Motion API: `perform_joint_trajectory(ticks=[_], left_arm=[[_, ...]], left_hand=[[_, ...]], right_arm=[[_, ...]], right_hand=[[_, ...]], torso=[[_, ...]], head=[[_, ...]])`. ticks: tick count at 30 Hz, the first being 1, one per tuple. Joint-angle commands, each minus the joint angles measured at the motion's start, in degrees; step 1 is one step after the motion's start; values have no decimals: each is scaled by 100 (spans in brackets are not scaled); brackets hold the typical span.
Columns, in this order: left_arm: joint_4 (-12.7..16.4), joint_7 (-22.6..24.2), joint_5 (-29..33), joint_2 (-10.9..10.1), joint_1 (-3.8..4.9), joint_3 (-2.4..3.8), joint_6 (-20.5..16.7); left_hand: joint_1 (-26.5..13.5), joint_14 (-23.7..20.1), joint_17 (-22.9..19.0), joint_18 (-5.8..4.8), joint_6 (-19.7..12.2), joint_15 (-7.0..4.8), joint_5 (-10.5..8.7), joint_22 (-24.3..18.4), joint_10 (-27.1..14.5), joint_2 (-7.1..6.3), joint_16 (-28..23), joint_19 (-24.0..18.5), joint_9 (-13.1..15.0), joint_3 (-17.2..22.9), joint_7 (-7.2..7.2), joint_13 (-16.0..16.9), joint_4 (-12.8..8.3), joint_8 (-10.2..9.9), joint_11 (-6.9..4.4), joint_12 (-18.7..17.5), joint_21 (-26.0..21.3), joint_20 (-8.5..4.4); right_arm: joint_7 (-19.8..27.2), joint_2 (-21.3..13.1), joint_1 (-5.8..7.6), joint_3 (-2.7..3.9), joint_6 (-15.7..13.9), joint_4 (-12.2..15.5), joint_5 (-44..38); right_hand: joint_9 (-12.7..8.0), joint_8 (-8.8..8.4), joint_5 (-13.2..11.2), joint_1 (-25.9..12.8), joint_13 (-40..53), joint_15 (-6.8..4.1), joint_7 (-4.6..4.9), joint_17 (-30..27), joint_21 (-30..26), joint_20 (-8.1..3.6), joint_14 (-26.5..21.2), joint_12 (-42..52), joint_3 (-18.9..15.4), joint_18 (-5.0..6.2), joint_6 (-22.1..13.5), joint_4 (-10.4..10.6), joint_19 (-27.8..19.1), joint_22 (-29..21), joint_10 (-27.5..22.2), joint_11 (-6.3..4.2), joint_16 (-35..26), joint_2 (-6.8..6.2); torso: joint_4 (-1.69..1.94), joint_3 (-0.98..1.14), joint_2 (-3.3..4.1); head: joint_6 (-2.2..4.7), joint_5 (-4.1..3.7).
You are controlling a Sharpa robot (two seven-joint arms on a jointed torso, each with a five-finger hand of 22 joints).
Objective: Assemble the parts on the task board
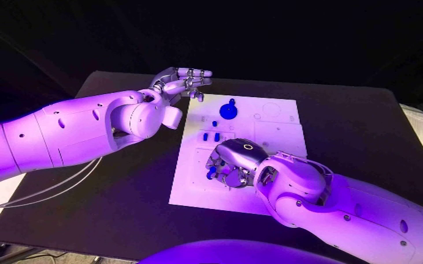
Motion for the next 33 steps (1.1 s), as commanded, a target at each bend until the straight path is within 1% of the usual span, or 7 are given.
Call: perform_joint_trajectory(ticks=[1,7,14,20,23,28,33], left_arm=[[7,16,20,15,2,4,111],[6,14,20,17,2,4,111],[4,2,20,14,2,4,118],[2,-19,20,8,2,3,128],[7,-28,20,3,2,3,132],[22,-43,20,-21,2,1,143],[26,-45,20,-41,2,-3,149]], left_hand=[[-19,-27,-6,108,-16,-4,-1,-9,-42,59,-17,-26,-8,-34,28,6,-13,20,-11,29,-21,8],[-19,-27,-6,108,-16,-4,-1,-9,-42,59,-17,-26,-8,-34,28,6,-13,20,-11,29,-21,8],[-19,-27,-6,108,-16,-4,-1,-9,-42,59,-17,-26,-8,-34,28,6,-13,20,-11,29,-21,8],[-19,-27,-6,108,-16,-4,-1,-9,-42,59,-17,-26,-8,-34,28,6,-13,20,-11,29,-21,8],[-26,-28,-10,111,-19,-2,0,-23,-50,66,-14,-31,-9,-45,28,8,-8,23,-11,38,-41,10],[-27,-28,-10,111,-20,-2,0,-23,-52,66,-14,-31,-10,-46,28,8,-7,23,-11,39,-42,11],[-35,-30,-16,111,-25,-1,0,-25,-60,66,-15,-31,-11,-55,30,8,-3,23,-9,42,-45,12]], right_arm=[[66,28,-28,-44,385,-43,-58],[69,45,-28,-58,299,-68,-94],[51,30,-28,-65,-18,-62,-142],[122,-132,-63,-63,-759,69,-95],[225,-299,-82,-42,-1079,195,71],[455,-828,-140,137,-1573,600,526],[403,-1648,-151,353,-1625,1054,1495]], right_hand=[[-10,-31,-11,-52,-22,35,6,-13,-24,16,120,-32,9,-49,-50,5,-51,-30,-86,37,-22,-12],[-45,-66,-2,-140,-35,80,33,-84,-90,53,100,-130,-6,-28,-206,16,-129,-132,-280,89,-66,-78],[-107,-60,-18,-327,-17,177,42,-235,-405,139,39,-231,-276,73,-686,23,-457,-601,-969,191,-163,-268],[-95,-38,110,-211,19,305,3,-582,-854,234,-76,-28,-1258,196,-1301,226,-776,-1216,-1790,322,-415,-240],[-87,-49,103,-27,37,277,53,-728,-957,247,-99,164,-1599,209,-1332,410,-796,-1353,-1908,335,-527,-239],[-55,-7,101,143,93,202,143,-868,-1012,186,-99,598,-1738,214,-1126,534,-752,-1413,-1608,232,-648,-145],[-9,83,305,132,162,121,143,-659,-797,120,-5,1025,-1726,145,-779,593,-507,-1085,-779,130,-505,-4]], torso=[[5,-2,-4],[6,-4,-8],[1,1,-3],[1,9,2],[2,6,-2],[-13,6,-7],[-47,-1,-39]], head=[[8,-2],[6,-6],[19,-9],[39,-40],[67,-81],[90,-138],[143,-228]])
